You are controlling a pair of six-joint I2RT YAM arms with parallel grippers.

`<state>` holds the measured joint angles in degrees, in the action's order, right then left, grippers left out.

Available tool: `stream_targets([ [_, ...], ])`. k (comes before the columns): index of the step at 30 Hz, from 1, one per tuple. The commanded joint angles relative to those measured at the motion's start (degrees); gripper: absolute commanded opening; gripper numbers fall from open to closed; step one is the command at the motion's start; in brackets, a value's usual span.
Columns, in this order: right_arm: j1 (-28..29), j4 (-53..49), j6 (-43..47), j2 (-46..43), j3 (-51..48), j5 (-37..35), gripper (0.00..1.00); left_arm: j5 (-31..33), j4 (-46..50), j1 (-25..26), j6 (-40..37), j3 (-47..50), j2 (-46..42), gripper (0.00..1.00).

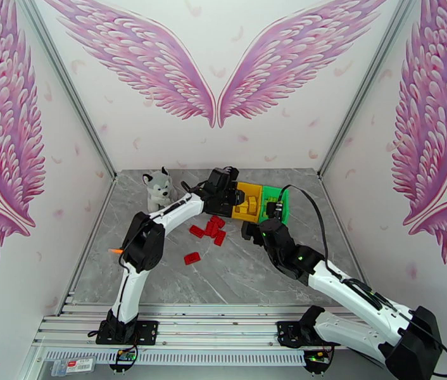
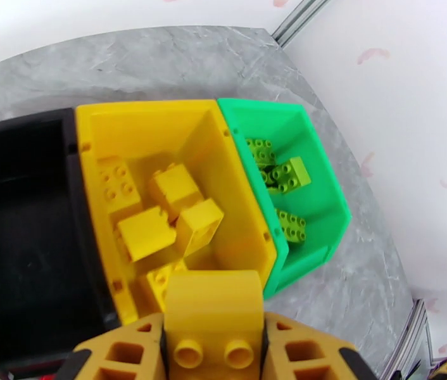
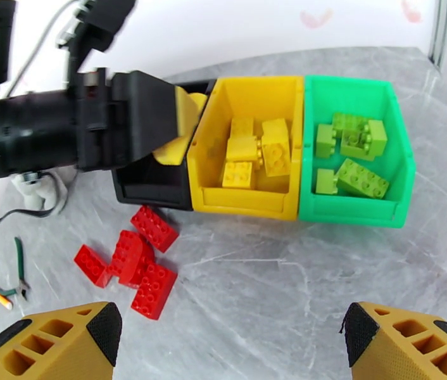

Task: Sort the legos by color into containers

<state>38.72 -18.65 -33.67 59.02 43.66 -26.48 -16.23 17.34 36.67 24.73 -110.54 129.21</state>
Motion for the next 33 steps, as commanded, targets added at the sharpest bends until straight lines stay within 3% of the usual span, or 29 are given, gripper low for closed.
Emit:
stream_targets([
  [1, -0.48, -0.92, -1.03, -1.06, -1.21, -1.92, 0.99, -2.19, 1.29, 0.21, 2.2, -7.41, 4.74, 0.37],
  [5, -0.57, -0.85, -1.04, -0.5, -1.16, -1.52, 0.99, -2.57, 2.17, 0.36, 3.19, -13.36, 8.43, 0.61],
  [11, -0.66, -0.68, -1.04, 0.13, -1.2, -0.88, 0.99, -0.85, 1.73, 1.17, 2.06, -10.94, 4.4, 0.65],
  [15, -0.65, -0.35, -0.92, -0.3, -1.45, -0.53, 0.99, 2.89, 1.03, 1.4, 0.64, -3.08, -3.95, 0.64],
  [21, -0.59, 1.84, 0.17, 0.07, -2.24, 1.82, 0.99, 13.63, 0.06, 1.48, -1.18, 12.0, -20.78, 0.68],
  [26, -0.59, 4.44, 2.66, 3.04, -1.9, 7.13, 1.0, 19.83, -0.09, 1.92, -2.48, 23.64, -33.82, 0.82],
  [27, -0.46, 4.62, 3.03, 4.02, -1.5, 8.39, 1.0, 20.87, -0.25, 2.0, -2.66, 26.04, -36.26, 0.94],
  [28, -0.41, 5.03, 3.4, 4.96, -1.22, 9.64, 0.99, 21.65, -0.27, 2.09, -2.88, 28.14, -38.22, 0.99],
  [33, 0.94, 6.22, 5.99, 12.56, 2.11, 16.78, 0.99, 26.05, -0.94, 2.18, -2.76, 40.15, -49.03, 0.99],
])
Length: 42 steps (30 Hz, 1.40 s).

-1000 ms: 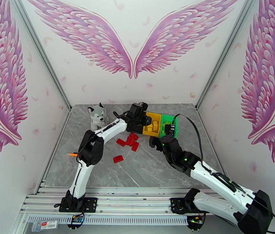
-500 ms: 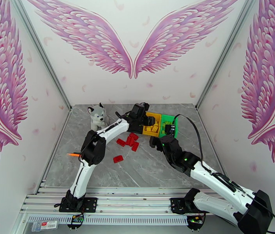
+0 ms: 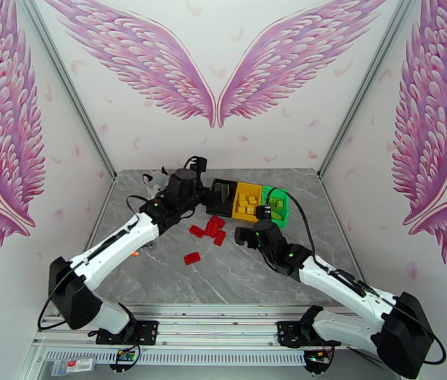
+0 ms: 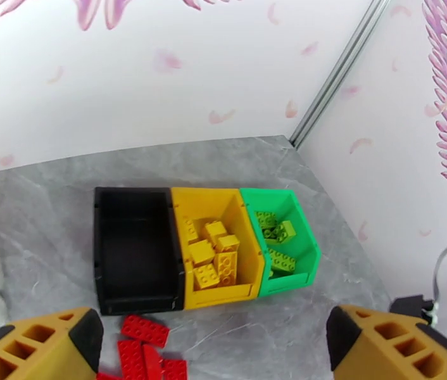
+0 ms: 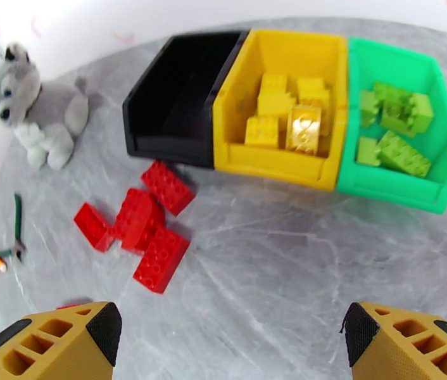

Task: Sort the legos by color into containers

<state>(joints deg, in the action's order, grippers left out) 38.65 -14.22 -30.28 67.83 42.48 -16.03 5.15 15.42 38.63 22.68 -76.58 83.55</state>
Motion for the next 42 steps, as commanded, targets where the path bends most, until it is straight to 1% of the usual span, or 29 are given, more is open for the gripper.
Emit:
stream_targets([
  [1, 1.56, 1.52, 2.94, 5.7, 4.45, 7.5, 0.99, 5.62, 0.63, 0.22, -0.62, 8.52, -5.29, 0.99],
  [5, 4.68, 1.17, 4.71, 14.49, 9.03, 11.93, 0.99, 9.64, 0.18, -0.32, -0.88, 18.05, -12.79, 0.99],
  [8, 7.67, -0.1, 6.51, 20.55, 12.72, 12.6, 0.97, 11.23, -0.32, -1.96, -0.39, 24.7, -17.86, 0.99],
  [12, 11.69, -1.9, 9.34, 26.71, 16.98, 11.59, 0.94, 10.88, -0.95, -6.3, 1.46, 31.8, -24.1, 0.99],
  [15, 14.28, -3.28, 11.43, 30.07, 19.69, 9.93, 0.89, 7.3, -4.01, -11.33, 4.09, 36.66, -26.82, 0.99],
  [17, 15.76, -4.62, 12.89, 32.07, 21.32, 8.36, 0.86, 2.59, -6.18, -15.82, 6.19, 38.79, -26.5, 0.99],
  [18, 16.45, -5.38, 13.66, 32.83, 22.11, 7.62, 0.83, -0.27, -7.05, -18.42, 7.28, 39.48, -25.49, 0.99],
  [21, 18.28, -6.85, 15.78, 34.43, 23.25, 5.83, 0.8, -6.98, -10.16, -23.94, 9.9, 41.13, -21.62, 0.99],
  [24, 19.33, -8.67, 17.46, 36.51, 24.54, 4.57, 0.81, -11.19, -13.98, -27.28, 12.19, 42.97, -18.23, 0.99],
  [26, 19.9, -9.56, 18.27, 38.69, 25.86, 4.45, 0.83, -13.33, -15.96, -28.65, 13.45, 43.93, -17.18, 0.99],
  [29, 20.97, -11.32, 19.16, 42.41, 28.37, 4.21, 0.84, -14.2, -17.03, -30.17, 14.45, 44.88, -17.07, 0.99],
  [34, 21.4, -11.95, 19.57, 45.06, 30.25, 2.68, 0.86, -12.54, -17.27, -32.02, 14.83, 46.9, -20.46, 0.99],
  [38, 21.41, -11.8, 20.08, 46.25, 31.28, 1.69, 0.86, -12.01, -16.92, -32.74, 14.77, 47.31, -22.6, 0.99],
  [42, 21.38, -13.08, 20.74, 49.27, 34.77, 0.71, 0.86, -11.09, -16.6, -32.98, 14.65, 47.4, -23.44, 0.99],
])
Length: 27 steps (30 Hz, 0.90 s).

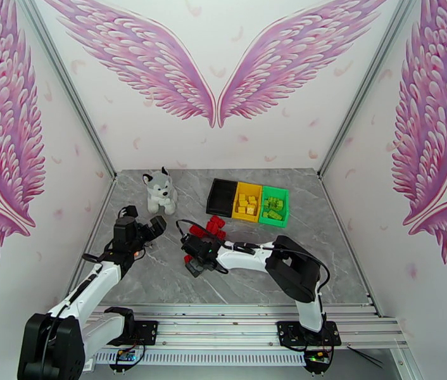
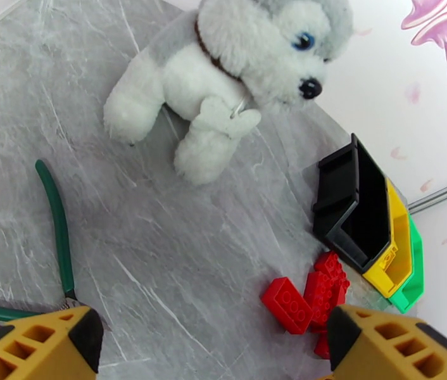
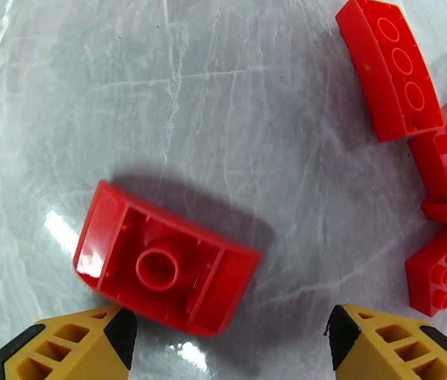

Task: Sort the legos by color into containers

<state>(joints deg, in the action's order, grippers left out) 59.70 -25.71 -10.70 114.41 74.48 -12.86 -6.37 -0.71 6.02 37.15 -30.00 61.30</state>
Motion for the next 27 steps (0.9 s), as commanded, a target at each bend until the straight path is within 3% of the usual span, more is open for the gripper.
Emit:
stream_targets([
  [1, 0.33, -2.4, 1.41, 3.68, 4.16, -3.19, 0.85, 0.42, -0.54, -0.4, 0.18, 0.76, -1.15, 0.99],
  [12, -0.28, -6.81, -0.49, 9.4, 12.64, -2.0, 0.76, 0.11, -1.49, -0.99, 1.03, 1.07, 0.31, 0.99],
  [27, -4.11, -5.25, -4.01, 4.72, 10.82, 5.74, 0.29, -2.72, -5.12, -1.08, 2.54, 2.07, 3.32, 0.99],
])
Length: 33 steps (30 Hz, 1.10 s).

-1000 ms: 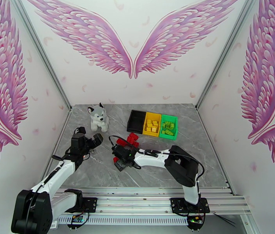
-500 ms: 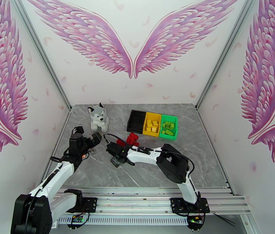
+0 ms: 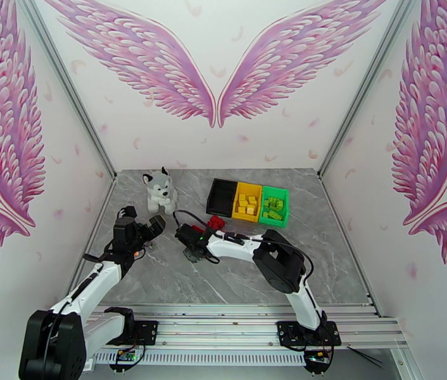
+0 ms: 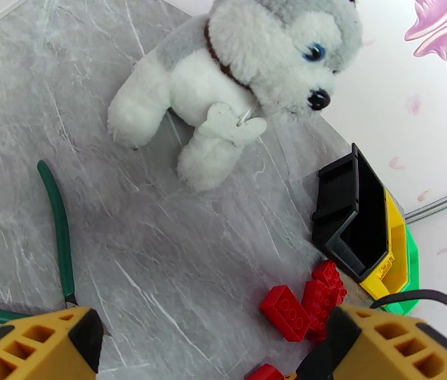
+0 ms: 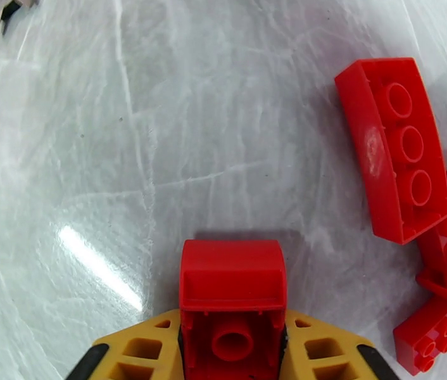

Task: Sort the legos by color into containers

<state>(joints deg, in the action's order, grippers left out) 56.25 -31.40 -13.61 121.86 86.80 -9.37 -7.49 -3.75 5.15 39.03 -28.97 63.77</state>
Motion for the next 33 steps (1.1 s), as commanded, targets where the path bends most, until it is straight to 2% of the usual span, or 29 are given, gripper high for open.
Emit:
stream_targets([
  [1, -0.72, 0.6, -1.23, -3.74, -2.01, 2.17, 0.27, -2.0, -2.48, -0.23, 0.65, 1.08, 1.07, 0.99],
  [11, -4.8, -0.94, -2.98, -12.42, -3.61, -1.37, 0.22, -3.33, -5.14, 3.02, -0.79, 1.2, 0.66, 0.99],
  [19, -12.85, 0.43, -7.52, -17.27, -3.08, -2.95, 0.22, -0.88, -4.69, 10.31, -3.51, -0.96, 1.61, 0.99],
  [28, -20.38, 1.02, -10.65, -12.25, 5.8, -4.29, 0.23, 3.42, -3.56, 18.46, -7.22, -3.38, 2.91, 0.99],
  [33, -22.04, -0.93, -9.9, -6.48, 13.57, -6.43, 0.3, 3.79, -3.72, 20.28, -7.73, -4.24, 5.18, 0.99],
])
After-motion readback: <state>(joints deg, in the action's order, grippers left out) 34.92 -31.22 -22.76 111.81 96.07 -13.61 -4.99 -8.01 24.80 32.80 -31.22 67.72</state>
